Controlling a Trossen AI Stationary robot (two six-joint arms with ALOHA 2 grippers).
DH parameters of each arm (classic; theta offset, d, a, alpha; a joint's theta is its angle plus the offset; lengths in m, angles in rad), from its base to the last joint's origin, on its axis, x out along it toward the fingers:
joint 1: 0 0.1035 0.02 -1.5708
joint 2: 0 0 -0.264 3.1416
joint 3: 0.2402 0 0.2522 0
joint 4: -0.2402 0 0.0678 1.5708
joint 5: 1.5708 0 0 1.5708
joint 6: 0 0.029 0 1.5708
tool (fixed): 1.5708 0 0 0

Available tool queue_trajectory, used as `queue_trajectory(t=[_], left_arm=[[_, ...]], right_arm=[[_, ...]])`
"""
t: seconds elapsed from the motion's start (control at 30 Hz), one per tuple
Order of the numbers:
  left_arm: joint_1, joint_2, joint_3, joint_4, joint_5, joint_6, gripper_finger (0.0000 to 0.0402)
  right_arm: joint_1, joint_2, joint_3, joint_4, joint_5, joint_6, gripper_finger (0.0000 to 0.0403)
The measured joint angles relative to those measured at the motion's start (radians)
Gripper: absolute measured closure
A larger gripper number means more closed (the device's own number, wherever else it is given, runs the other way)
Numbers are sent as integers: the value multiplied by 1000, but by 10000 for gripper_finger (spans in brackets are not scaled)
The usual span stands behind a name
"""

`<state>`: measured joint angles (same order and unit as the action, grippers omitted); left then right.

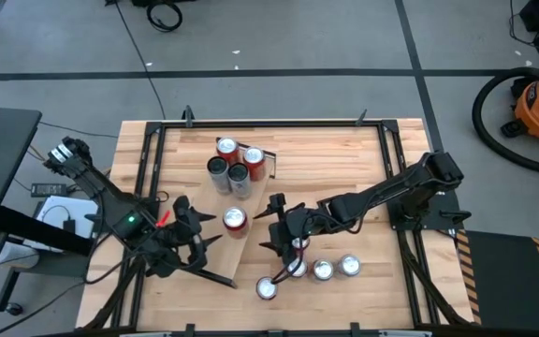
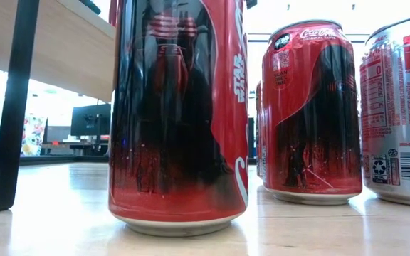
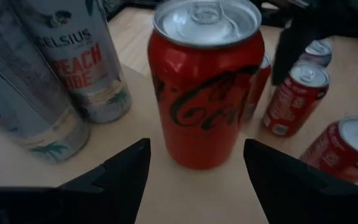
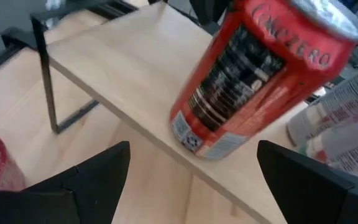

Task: Place canned beverage on shelf
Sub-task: Put the top red soda can on the shelf

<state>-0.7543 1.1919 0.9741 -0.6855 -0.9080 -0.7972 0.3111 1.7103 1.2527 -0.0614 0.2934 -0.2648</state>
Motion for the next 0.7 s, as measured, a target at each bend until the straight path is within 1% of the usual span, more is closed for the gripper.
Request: queue_trajectory(t=[0.1,0.23,0.37,0.47,0.5,0.57,0.7], left_arm=[[0,0,0,-6,7,0,132],[-3,0,0,-8,28,-2,132],[-27,0,0,-5,40,-5,132],[-30,0,0,-6,37,-4,132],[-30,0,0,-6,36,-3,132],[-31,0,0,-7,31,4,132],[-28,0,0,-6,24,12,132]], right_arm=[[-2,19,1,75,5,5,41],[-9,42,1,141,50,36,41],[-10,46,0,123,68,26,41],[-4,32,-1,80,111,10,41],[-1,23,-1,69,108,-4,42],[5,10,0,43,60,-46,46],[22,22,0,51,-103,-96,69]])
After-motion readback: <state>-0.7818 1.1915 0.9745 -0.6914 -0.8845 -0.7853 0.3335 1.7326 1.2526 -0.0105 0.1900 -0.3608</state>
